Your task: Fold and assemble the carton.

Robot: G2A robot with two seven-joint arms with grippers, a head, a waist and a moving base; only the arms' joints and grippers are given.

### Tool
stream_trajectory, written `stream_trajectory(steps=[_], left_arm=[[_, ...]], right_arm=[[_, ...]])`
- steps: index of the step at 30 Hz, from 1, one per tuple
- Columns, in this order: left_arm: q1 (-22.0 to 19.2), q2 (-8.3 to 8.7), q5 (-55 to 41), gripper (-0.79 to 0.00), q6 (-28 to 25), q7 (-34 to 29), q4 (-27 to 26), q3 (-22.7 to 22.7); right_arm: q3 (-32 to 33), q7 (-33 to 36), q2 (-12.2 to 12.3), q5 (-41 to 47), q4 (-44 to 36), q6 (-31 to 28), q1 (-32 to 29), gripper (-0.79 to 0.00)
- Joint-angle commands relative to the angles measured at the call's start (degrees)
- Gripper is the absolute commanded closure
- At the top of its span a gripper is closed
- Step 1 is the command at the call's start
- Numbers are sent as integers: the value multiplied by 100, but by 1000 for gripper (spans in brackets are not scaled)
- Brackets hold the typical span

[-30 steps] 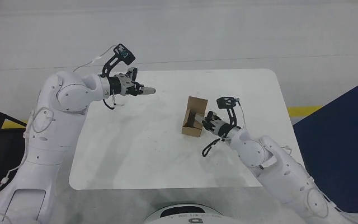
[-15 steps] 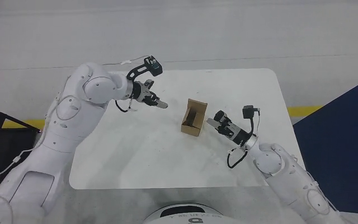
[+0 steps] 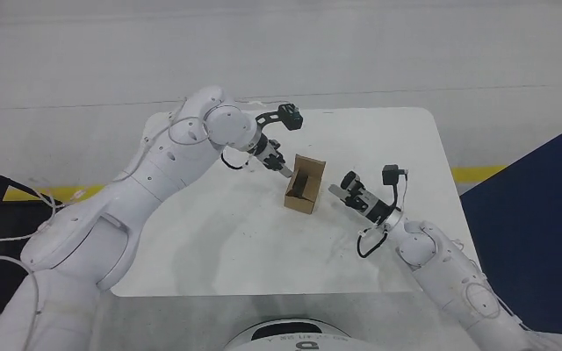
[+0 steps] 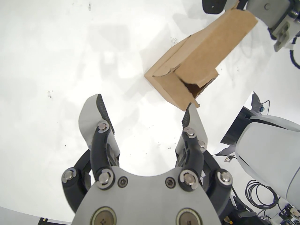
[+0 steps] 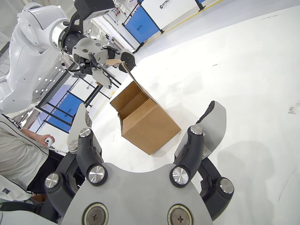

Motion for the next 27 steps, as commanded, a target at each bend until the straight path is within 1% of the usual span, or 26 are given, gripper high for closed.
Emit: stream_trajectory(steps=[1, 3, 5, 9, 10, 13, 14, 15, 16, 17, 18, 22, 25, 27], left_arm=[[-55, -141, -51, -650, -43, -12, 247, 156], [-114, -267, -127, -613, -52, 18, 462, 249], [-171, -379, -154, -603, -80, 9, 635, 338], [-264, -580, -207, -474, -181, 11, 908, 471], [-276, -626, -241, -397, -216, 26, 972, 491], [-324, -748, -287, -366, -337, 52, 1174, 547], [-336, -785, -314, -323, -393, 56, 1243, 559], [-352, -818, -334, -262, -430, 70, 1315, 565], [-367, -850, -339, -157, -459, 91, 1380, 572], [-387, -877, -335, -22, -487, 106, 1446, 576], [-406, -901, -334, 0, -525, 116, 1504, 579], [-457, -963, -373, 0, -738, 216, 1684, 540], [-505, -973, -427, 0, -865, 264, 1801, 470], [-541, -963, -451, 0, -982, 285, 1866, 415]], right_arm=[[-10, -33, -19, -142, 35, -42, 62, -773], [15, -134, -34, -251, 64, -55, 74, -779], [45, -211, -43, -340, 91, -118, 66, -776], [80, -252, -65, -431, 111, -152, 69, -785], [86, -256, -71, -454, 113, -155, 74, -785], [106, -287, -87, -530, 122, -189, 67, -785], [120, -300, -90, -559, 122, -194, 56, -785], [144, -326, -91, -595, 111, -195, 41, -785], [177, -364, -90, -633, 93, -188, 13, -785], [215, -407, -88, -668, 67, -191, -24, -785], [258, -444, -83, -711, 37, -190, -64, -785], [426, -588, -65, -939, -162, -152, -241, -785], [587, -705, -48, -1107, -334, -40, -395, -785], [733, -810, -26, -1179, -474, -68, -543, -785]])
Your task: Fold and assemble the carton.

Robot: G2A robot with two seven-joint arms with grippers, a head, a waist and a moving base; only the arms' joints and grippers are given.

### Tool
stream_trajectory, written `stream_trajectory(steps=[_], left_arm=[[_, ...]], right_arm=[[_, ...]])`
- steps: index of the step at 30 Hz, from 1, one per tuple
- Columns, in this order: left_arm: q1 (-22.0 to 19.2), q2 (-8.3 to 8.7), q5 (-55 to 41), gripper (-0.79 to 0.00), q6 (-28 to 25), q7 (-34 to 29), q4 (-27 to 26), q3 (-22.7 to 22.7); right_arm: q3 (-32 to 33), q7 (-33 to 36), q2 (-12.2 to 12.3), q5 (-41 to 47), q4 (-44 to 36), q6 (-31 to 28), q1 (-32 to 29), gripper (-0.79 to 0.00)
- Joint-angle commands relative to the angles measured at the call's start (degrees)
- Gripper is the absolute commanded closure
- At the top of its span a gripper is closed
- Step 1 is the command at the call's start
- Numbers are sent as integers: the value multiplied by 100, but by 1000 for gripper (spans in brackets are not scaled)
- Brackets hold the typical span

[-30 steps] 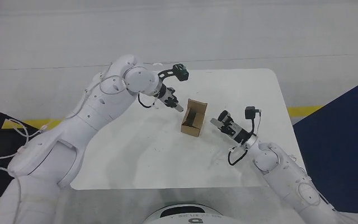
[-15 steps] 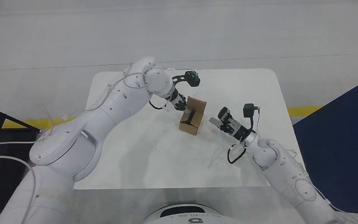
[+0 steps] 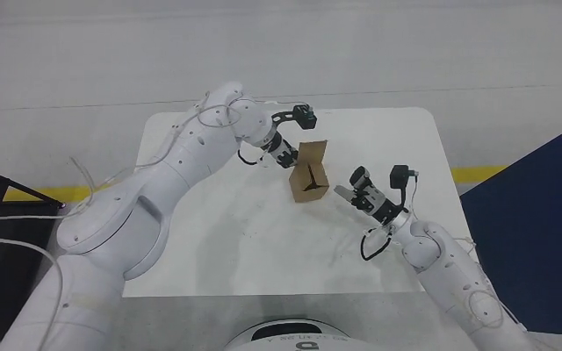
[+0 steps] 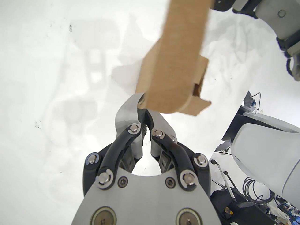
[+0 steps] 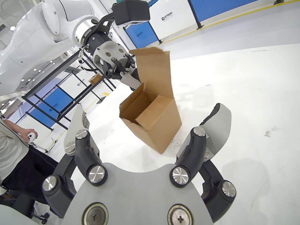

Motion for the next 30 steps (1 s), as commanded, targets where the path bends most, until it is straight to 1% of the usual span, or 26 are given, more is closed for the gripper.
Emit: stream_trajectory(steps=[1, 2, 3, 5, 7, 8, 11, 14, 16, 18, 21, 24, 27, 30], left_arm=[[-37, 14, -17, -62, -136, 2, 56, -53], [-49, 23, -34, -268, -225, -7, 61, -78], [-58, 33, -68, -348, -297, -21, 63, -106], [-65, 60, -70, -376, -387, 69, -24, -104], [-73, 106, -122, -723, -498, 180, -92, -91], [-85, 133, -130, -785, -559, 240, -162, -66], [-112, 241, -269, -785, -690, 371, -346, -2], [-159, 408, -473, -785, -779, 461, -430, -11], [-205, 561, -596, -785, -823, 505, -461, -111], [-241, 762, -680, -785, -915, 597, -444, -332], [-154, 1155, -791, -785, -1155, 838, -447, -873], [167, 1618, -705, -785, -1290, 1088, -661, -1542], [761, 2095, -501, -785, -1243, 1300, -1235, -2290], [1535, 2520, -280, -785, -961, 1412, -2131, -3083]], right_arm=[[160, -95, 24, -67, -146, -36, -157, -785], [235, -121, 36, -100, -222, -43, -241, -785], [301, -144, 46, -118, -308, -63, -319, -785], [404, -153, 61, -144, -460, -106, -455, -785], [471, -127, 71, -156, -604, -182, -550, -785], [480, -119, 72, -156, -625, -203, -562, -785], [480, -119, 72, -156, -625, -203, -562, -785], [480, -119, 72, -156, -625, -203, -562, -785], [480, -119, 72, -156, -625, -203, -562, -785], [480, -119, 72, -156, -625, -203, -562, -785], [425, 17, 55, -469, -841, -59, -458, -785], [281, 186, 14, -887, -854, 65, -128, -785], [72, 214, -59, -1130, -619, 202, 318, -785], [-129, 227, -135, -1407, -416, 544, 640, -785]])
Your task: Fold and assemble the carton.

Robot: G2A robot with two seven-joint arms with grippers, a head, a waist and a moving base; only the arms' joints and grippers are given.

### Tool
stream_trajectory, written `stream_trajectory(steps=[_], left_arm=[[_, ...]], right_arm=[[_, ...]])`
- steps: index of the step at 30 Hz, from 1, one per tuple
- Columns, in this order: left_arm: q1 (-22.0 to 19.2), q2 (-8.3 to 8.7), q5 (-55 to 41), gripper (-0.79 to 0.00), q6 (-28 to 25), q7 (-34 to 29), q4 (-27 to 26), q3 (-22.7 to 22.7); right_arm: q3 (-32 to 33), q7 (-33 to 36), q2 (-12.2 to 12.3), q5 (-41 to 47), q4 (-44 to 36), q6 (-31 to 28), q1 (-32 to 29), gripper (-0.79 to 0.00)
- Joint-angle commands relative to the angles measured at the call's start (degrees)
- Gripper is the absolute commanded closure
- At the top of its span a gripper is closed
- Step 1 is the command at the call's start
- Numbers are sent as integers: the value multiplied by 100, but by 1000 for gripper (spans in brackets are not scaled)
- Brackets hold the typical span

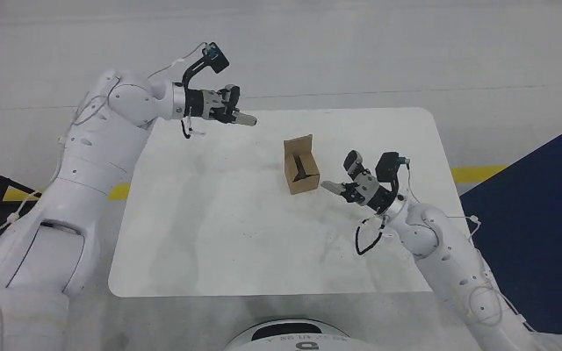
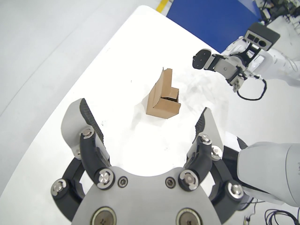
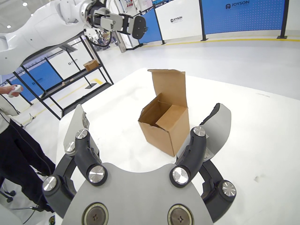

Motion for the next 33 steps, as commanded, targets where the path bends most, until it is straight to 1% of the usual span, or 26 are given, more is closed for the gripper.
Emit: stream_trajectory(steps=[1, 3, 6, 9, 10, 12, 17, 19, 21, 22, 23, 27, 31, 33], left_arm=[[651, 288, 130, -785, 233, 52, -737, -614], [1198, 489, 236, -785, 485, 72, -1359, -1094], [1867, 688, 386, -785, 874, -40, -2114, -1598], [2194, 779, 692, -785, 1268, -235, -2618, -1785], [2231, 791, 829, -785, 1395, -276, -2710, -1792], [2230, 781, 995, -785, 1549, -195, -2819, -1740], [1970, 666, 1449, -785, 1872, 174, -2633, -1339], [1831, 610, 1567, -785, 1978, 304, -2513, -1179], [1691, 559, 1683, -785, 1982, 397, -2318, -1030], [1627, 534, 1705, -785, 1967, 437, -2244, -962], [1573, 511, 1719, -785, 1946, 468, -2176, -904], [1478, 454, 1761, -785, 1889, 539, -1946, -753], [1518, 448, 1799, -785, 1830, 581, -1790, -740], [1543, 453, 1823, -785, 1808, 570, -1771, -752]], right_arm=[[-131, 105, -43, -170, 84, 295, 155, -785], [-168, 174, -53, -199, 85, 355, 182, -785], [-168, 174, -53, -199, 85, 355, 182, -785], [-168, 174, -53, -199, 85, 355, 182, -785], [-170, 184, -54, -213, 81, 387, 178, -785], [-281, 326, -81, -492, -18, 710, 190, -785], [-964, 605, -293, -755, 77, 1553, 566, -785], [-1165, 492, -386, -893, 101, 2063, 691, -785], [-1312, 384, -464, -1115, 68, 2704, 728, -785], [-1390, 487, -497, -1222, 31, 3000, 747, -785], [-1465, 604, -529, -1256, -26, 3166, 773, -785], [-1547, 1134, -624, -1067, 3, 3617, 906, -785], [-1594, 1591, -695, -974, 74, 3957, 1019, -785], [-1633, 1705, -726, -949, 72, 4061, 1038, -785]])
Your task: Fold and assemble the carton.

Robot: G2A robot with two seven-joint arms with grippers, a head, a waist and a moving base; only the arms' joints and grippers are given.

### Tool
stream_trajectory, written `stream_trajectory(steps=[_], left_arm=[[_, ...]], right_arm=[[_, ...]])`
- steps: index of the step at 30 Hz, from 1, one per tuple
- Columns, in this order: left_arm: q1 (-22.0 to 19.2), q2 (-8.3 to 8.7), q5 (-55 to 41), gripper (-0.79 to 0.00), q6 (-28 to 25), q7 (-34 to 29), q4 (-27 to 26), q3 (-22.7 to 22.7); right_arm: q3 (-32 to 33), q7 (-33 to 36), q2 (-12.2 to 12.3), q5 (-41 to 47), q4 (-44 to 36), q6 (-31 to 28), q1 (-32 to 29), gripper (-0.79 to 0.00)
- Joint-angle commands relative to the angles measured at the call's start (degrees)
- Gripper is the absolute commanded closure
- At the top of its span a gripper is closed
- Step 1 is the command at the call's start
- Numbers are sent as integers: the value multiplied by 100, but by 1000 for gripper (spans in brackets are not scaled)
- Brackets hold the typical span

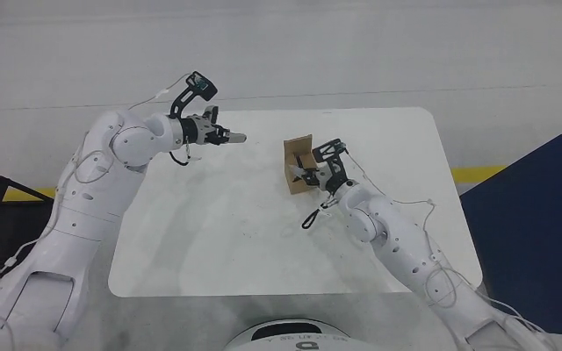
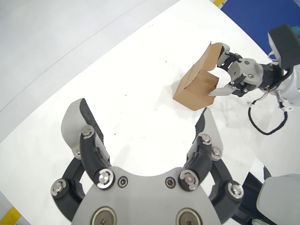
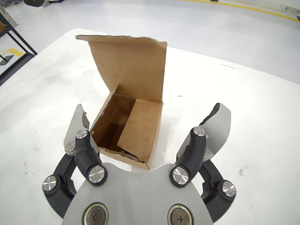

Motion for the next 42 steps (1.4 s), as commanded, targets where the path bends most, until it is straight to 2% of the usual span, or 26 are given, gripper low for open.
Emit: stream_trajectory(steps=[1, 9, 11, 13, 14, 15, 16, 17, 18, 20, 22, 26, 28, 31, 33, 36, 38, 39, 40, 42], left_arm=[[26, 8, 24, -785, -27, -8, 13, -26], [-24, -4, 70, -785, -52, -27, 71, -41], [-85, -26, 66, -785, -65, -37, 96, 6], [-153, -51, 64, -785, -83, -36, 132, 57], [-181, -63, 63, -785, -89, -31, 160, 81], [-212, -76, 57, -785, -98, -23, 182, 104], [-238, -88, 51, -785, -105, -9, 207, 125], [-261, -99, 49, -785, -110, 1, 236, 146], [-281, -111, 44, -785, -117, 15, 262, 165], [-313, -130, 46, -785, -131, 38, 315, 199], [-325, -146, 42, -785, -148, 69, 361, 229], [-323, -164, 35, -785, -157, 133, 445, 240], [-314, -167, 39, -785, -163, 160, 481, 230], [-296, -164, 45, -785, -182, 191, 529, 197], [-274, -159, 50, -785, -197, 205, 548, 169], [-243, -149, 54, -785, -226, 212, 570, 128], [-231, -146, 45, -785, -242, 217, 571, 106], [-227, -145, 46, -785, -247, 216, 570, 97], [-222, -145, 40, -785, -250, 222, 569, 87], [-210, -144, 32, -785, -260, 265, 574, 61]], right_arm=[[-38, 182, -32, 2, 14, 141, 23, -785], [-19, 953, -91, 81, -85, 288, 80, -779], [27, 1100, -87, 154, -150, 169, 55, -674], [83, 1245, -81, 220, -182, 56, 32, -517], [116, 1277, -78, 281, -192, -18, 14, -468], [156, 1290, -74, 320, -187, -70, -4, -456], [196, 1295, -70, 338, -183, -93, -22, -453], [231, 1274, -70, 398, -200, -135, -48, -566], [267, 1256, -66, 424, -204, -187, -71, -622], [327, 1220, -62, 494, -249, -299, -118, -668], [426, 1142, -55, 583, -239, -408, -145, -677], [571, 977, -59, 670, -197, -408, -178, -770], [556, 1039, -73, 594, -140, -321, -143, -785], [419, 1319, -120, 565, -87, -228, -23, -785], [351, 1483, -150, 547, -39, -197, 84, -757], [285, 1692, -182, 533, -27, -150, 172, -628], [255, 1832, -197, 510, -44, -131, 207, -619], [247, 1898, -203, 504, -50, -112, 219, -594], [240, 1954, -209, 498, -59, -88, 227, -529], [236, 2010, -221, 495, -75, -65, 234, -499]])
